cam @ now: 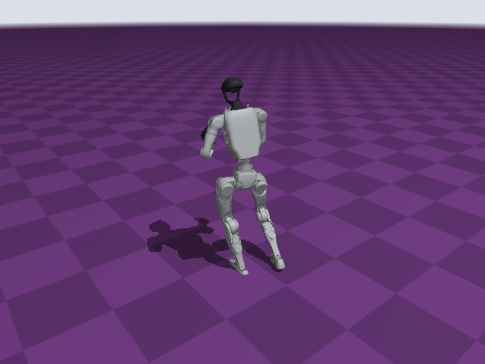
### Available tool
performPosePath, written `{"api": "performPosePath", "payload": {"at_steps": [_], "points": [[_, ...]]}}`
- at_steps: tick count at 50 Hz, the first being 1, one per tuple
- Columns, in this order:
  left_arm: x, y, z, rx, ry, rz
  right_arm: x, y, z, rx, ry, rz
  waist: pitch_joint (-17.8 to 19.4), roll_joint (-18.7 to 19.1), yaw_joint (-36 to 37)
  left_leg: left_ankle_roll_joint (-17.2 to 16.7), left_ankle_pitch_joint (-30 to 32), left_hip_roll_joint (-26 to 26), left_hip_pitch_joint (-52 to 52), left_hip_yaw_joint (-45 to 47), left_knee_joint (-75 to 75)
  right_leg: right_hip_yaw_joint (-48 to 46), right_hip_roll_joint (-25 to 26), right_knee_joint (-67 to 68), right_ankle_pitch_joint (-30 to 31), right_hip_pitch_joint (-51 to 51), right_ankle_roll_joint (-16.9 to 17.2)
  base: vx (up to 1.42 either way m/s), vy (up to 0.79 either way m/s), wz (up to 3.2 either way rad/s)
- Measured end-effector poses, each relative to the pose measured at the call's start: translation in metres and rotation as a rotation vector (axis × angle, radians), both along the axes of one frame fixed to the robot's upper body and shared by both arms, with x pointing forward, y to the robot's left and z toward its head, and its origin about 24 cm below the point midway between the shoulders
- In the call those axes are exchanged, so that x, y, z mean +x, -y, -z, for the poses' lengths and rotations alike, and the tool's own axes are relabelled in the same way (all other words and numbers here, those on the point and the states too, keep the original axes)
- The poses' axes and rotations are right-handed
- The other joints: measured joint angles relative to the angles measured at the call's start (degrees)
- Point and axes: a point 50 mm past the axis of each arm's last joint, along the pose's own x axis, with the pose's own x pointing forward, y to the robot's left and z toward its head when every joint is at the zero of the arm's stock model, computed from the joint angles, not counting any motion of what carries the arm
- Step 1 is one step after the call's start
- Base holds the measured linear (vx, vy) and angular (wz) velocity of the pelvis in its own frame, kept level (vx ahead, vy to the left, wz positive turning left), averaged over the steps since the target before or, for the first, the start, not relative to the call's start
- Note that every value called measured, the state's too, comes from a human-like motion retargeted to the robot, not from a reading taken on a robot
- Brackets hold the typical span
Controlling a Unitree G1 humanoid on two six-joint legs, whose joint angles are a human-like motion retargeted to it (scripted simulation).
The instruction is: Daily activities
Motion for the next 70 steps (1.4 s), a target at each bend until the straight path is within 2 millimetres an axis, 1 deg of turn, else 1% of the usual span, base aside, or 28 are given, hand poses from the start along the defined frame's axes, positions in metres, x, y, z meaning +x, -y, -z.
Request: {"api": "performPosePath", "payload": {"at_steps": [4, 9, 13, 17, 18, 22, 25, 30, 32, 34, 38, 42, 48, 53, 56, 60, 65, 70], "points": [[-0.003, -0.002, -0.001, 0.058, 0.019, 0.007, -0.008, 0.004, 0.008, 0.002, -0.013, -0.004, -0.60, -0.39, -0.90, -0.20, 0.50, 0.04, 1.08, 0.66, -2.01, 0.38, 2.34, 0.55, -2.30, -0.34, -0.62, 0.03, 0.01, -0.22], [-0.007, -0.004, -0.002, 0.138, 0.039, 0.025, -0.010, 0.008, 0.005, -0.026, 0.020, -0.032, -1.67, -0.48, -2.16, -0.57, 0.97, 0.45, 1.25, 1.87, -3.58, 1.51, 5.19, -2.12, -5.02, -0.37, -1.33, 0.02, 0.01, -0.21], [-0.009, -0.001, -0.003, 0.203, 0.063, 0.046, 0.001, 0.012, -0.012, -0.084, 0.091, -0.058, -2.59, -0.10, -3.08, -0.75, 1.13, 1.13, 0.67, 3.00, -3.95, 3.25, 7.30, -6.04, -6.00, -0.10, -1.47, 0.00, 0.01, -0.14], [-0.007, 0.006, -0.008, 0.248, 0.103, 0.076, 0.021, 0.016, -0.038, -0.165, 0.168, -0.066, -3.41, 0.58, -3.39, -0.80, 1.04, 1.96, -0.39, 4.01, -3.50, 4.80, 8.63, -9.96, -5.82, 0.26, -1.58, 0.00, 0.00, 0.00], [-0.005, 0.008, -0.011, 0.256, 0.124, 0.084, 0.028, 0.018, -0.047, -0.189, 0.186, -0.062, -3.56, 0.97, -3.27, -0.76, 0.96, 2.31, -0.72, 4.15, -3.47, 4.95, 9.04, -11.14, -5.52, 0.37, -1.66, 0.00, 0.00, 0.00], [-0.002, 0.019, -0.026, 0.266, 0.208, 0.112, 0.049, 0.023, -0.070, -0.280, 0.209, -0.037, -3.94, 1.68, -2.30, -0.68, 0.73, 3.25, -2.03, 4.98, -2.32, 5.11, 9.26, -14.00, -4.55, 0.70, -1.71, 0.00, 0.00, 0.00], [0.000, 0.025, -0.038, 0.263, 0.271, 0.120, 0.061, 0.023, -0.082, -0.334, 0.194, -0.027, -3.92, 1.99, -1.08, -0.66, 0.58, 3.99, -3.07, 5.50, -1.40, 4.52, 9.19, -15.90, -3.80, 0.97, -1.59, 0.00, 0.00, 0.00], [-0.001, 0.028, -0.052, 0.243, 0.349, 0.101, 0.067, 0.017, -0.082, -0.379, 0.150, -0.050, -3.62, 1.41, 0.99, -0.71, 0.35, 4.95, -4.65, 6.48, 0.79, 3.45, 8.65, -17.46, -3.22, 1.14, -0.90, -0.03, -0.06, -0.11], [-0.002, 0.026, -0.057, 0.229, 0.379, 0.087, 0.067, 0.009, -0.082, -0.372, 0.151, -0.082, -3.36, 1.18, 1.71, -0.70, 0.18, 5.44, -5.19, 6.77, 1.52, 3.18, 8.78, -18.18, -3.04, 1.24, -0.57, -0.02, -0.06, -0.12], [-0.005, 0.024, -0.060, 0.218, 0.401, 0.070, 0.063, -0.006, -0.077, -0.343, 0.147, -0.138, -2.96, 1.03, 2.33, -0.72, -0.03, 5.95, -5.68, 7.07, 2.25, 2.99, 9.00, -18.80, -2.93, 1.28, -0.26, -0.01, -0.06, -0.12], [-0.009, 0.017, -0.058, 0.223, 0.404, 0.034, 0.047, -0.029, -0.058, -0.252, 0.113, -0.242, -2.23, 0.81, 2.84, -0.80, -0.60, 7.00, -6.60, 7.52, 3.68, 2.84, 9.64, -19.50, -2.81, 1.16, 0.05, -0.01, -0.03, -0.06], [-0.014, 0.011, -0.054, 0.251, 0.390, 0.007, 0.027, -0.042, -0.034, -0.151, 0.045, -0.304, -1.91, 1.11, 2.36, -0.88, -1.14, 7.96, -7.46, 7.75, 4.82, 2.81, 10.34, -19.79, -2.59, 0.78, 0.12, 0.00, 0.00, 0.00], [-0.019, 0.013, -0.055, 0.303, 0.399, 0.016, -0.001, -0.047, 0.000, -0.040, -0.081, -0.330, -2.04, 2.42, 0.53, -1.20, -1.39, 9.11, -8.28, 8.06, 5.49, 2.88, 11.28, -20.32, -1.99, 0.20, 0.07, 0.00, 0.00, 0.00], [-0.020, 0.023, -0.062, 0.318, 0.421, 0.065, -0.013, -0.043, 0.017, 0.018, -0.145, -0.308, -2.32, 3.95, -1.29, -1.66, -1.01, 9.66, -8.39, 8.02, 5.15, 3.07, 11.91, -20.92, -1.47, 0.00, -0.17, 0.00, 0.00, 0.00], [-0.019, 0.029, -0.065, 0.319, 0.422, 0.087, -0.015, -0.039, 0.019, 0.048, -0.148, -0.272, -2.40, 5.06, -2.34, -1.91, -0.54, 9.80, -8.30, 7.84, 4.65, 3.28, 12.24, -21.20, -1.22, -0.06, -0.38, -0.03, -0.03, -0.03], [-0.015, 0.035, -0.066, 0.308, 0.409, 0.100, -0.013, -0.033, 0.016, 0.092, -0.125, -0.211, -2.32, 6.64, -3.65, -2.31, 0.34, 9.74, -8.14, 7.39, 3.69, 3.73, 12.60, -21.41, -1.03, -0.21, -0.78, -0.06, -0.04, -0.01], [-0.008, 0.039, -0.065, 0.291, 0.386, 0.091, -0.007, -0.026, 0.006, 0.134, -0.069, -0.140, -1.85, 8.55, -4.78, -2.70, 1.67, 9.33, -8.04, 6.55, 2.56, 4.31, 12.79, -21.34, -1.19, -0.46, -1.50, -0.07, -0.05, 0.06], [-0.002, 0.039, -0.064, 0.272, 0.366, 0.068, 0.001, -0.017, -0.007, 0.132, -0.007, -0.078, -0.90, 10.51, -5.05, -3.12, 3.12, 9.00, -8.69, 5.52, 2.64, 4.58, 12.80, -21.14, -1.36, -0.79, -2.22, -0.08, -0.05, 0.11]]}}
